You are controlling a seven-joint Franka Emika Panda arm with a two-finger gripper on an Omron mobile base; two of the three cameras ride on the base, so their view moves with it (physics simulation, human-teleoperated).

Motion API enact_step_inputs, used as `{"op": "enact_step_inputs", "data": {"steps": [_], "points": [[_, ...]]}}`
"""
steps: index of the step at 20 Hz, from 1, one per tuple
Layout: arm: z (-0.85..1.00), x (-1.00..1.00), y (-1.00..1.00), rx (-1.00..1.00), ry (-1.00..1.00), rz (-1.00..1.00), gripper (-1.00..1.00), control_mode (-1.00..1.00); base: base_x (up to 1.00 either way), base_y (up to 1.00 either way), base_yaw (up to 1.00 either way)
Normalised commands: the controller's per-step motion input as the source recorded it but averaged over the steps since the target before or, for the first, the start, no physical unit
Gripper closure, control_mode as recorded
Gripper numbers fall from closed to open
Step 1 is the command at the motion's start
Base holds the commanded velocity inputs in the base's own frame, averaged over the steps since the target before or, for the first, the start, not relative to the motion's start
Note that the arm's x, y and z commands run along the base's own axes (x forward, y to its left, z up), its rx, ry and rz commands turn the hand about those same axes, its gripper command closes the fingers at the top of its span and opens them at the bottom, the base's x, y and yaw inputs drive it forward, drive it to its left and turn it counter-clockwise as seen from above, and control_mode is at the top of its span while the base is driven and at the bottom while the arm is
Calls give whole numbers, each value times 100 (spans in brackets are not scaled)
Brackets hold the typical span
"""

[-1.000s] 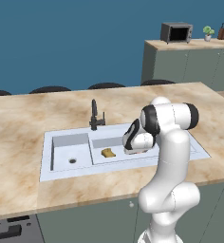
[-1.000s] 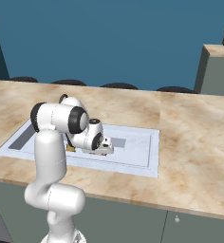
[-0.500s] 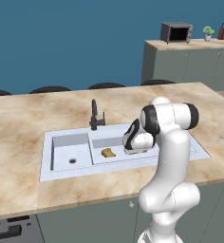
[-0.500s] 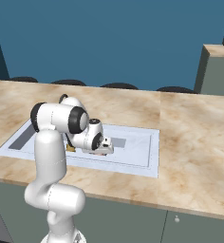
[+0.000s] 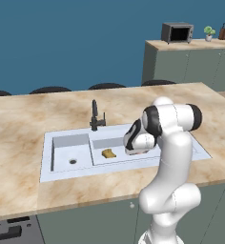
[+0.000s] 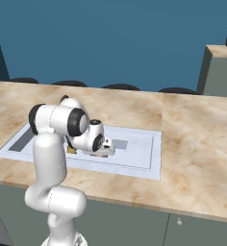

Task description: Pick up the bar soap and sponge from the sink, and place them back in the cabinet, and close the cabinet doors.

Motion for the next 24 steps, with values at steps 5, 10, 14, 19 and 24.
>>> {"op": "enact_step_inputs", "data": {"steps": [5, 10, 14, 19, 24], "points": [[25, -1, 0, 0, 0, 0, 100, -100, 0, 0, 0], [30, 0, 0, 0, 0, 0, 100, -100, 0, 0, 0], [31, 0, 0, 0, 0, 0, 100, -100, 0, 0, 0], [29, 0, 0, 0, 0, 0, 100, -100, 0, 0, 0], [28, -2, 0, 0, 0, 0, 100, -100, 0, 0, 0]]}}
